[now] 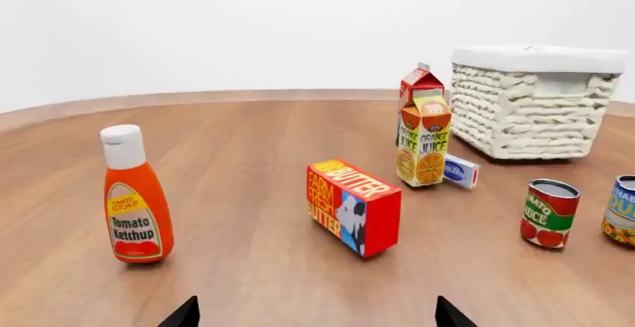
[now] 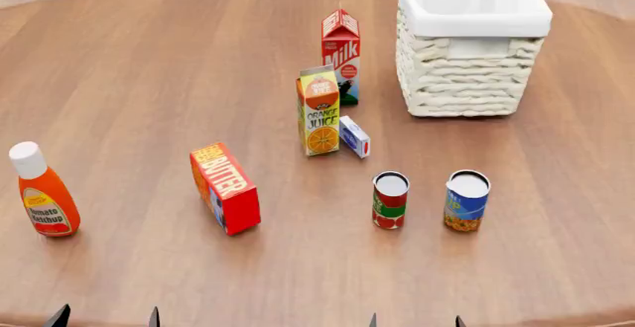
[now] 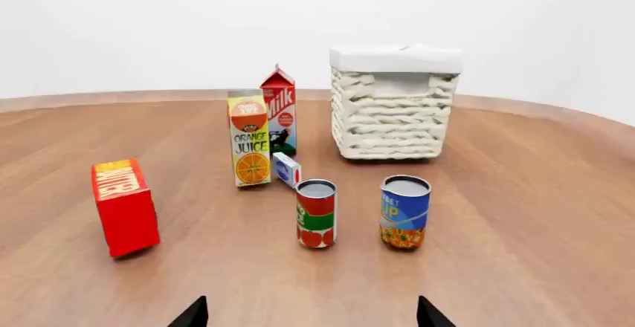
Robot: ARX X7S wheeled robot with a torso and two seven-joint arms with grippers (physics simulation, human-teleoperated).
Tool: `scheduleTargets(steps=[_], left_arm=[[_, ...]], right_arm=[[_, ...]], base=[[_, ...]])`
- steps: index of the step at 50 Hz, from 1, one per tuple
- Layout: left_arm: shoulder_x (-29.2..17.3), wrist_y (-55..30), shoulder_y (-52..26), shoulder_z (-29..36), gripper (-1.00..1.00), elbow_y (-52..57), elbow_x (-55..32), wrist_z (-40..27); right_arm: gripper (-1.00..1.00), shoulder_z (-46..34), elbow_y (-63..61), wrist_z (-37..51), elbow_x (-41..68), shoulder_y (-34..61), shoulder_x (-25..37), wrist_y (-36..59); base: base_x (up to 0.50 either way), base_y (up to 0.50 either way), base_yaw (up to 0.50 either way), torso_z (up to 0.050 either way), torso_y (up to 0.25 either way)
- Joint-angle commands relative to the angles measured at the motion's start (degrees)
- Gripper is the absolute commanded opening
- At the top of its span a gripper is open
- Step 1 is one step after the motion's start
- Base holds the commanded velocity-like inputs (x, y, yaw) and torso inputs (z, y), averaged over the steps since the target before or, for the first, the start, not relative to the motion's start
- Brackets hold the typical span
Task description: Pick up the alphabet soup, and put it in the basket.
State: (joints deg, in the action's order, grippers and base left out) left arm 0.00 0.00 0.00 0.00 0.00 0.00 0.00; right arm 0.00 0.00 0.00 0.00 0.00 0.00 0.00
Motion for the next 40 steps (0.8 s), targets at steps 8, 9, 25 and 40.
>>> scheduleTargets(steps=[8,9,25,40], left_arm=[[-2.2,0.1,0.3,2.6,1.0,0.8,-3.3,-1.5],[-2.4,-0.1,0.5,2.7,1.0,1.2,-3.5,-1.6],[-3.9,4.1,2.3,4.0,1.0,3.7,-3.6,-5.1],[-4.9,8.9,4.7,2.6,1.0,7.1,-6.8,-7.1]], right_arm=[[1.0,-2.5,0.5,3.1,2.1,0.0,2.1,-1.8],[1.0,-2.7,0.7,3.3,2.2,-0.1,2.2,-2.1],[1.0,-3.9,-1.1,5.1,4.2,-0.9,4.1,-3.6],[1.0,-4.0,-5.8,6.9,4.6,-4.8,5.3,-10.2]], base=[[0.0,0.0,0.0,0.0,0.0],[0.0,0.0,0.0,0.0,0.0],[0.0,0.0,0.0,0.0,0.0],[0.0,0.0,0.0,0.0,0.0]])
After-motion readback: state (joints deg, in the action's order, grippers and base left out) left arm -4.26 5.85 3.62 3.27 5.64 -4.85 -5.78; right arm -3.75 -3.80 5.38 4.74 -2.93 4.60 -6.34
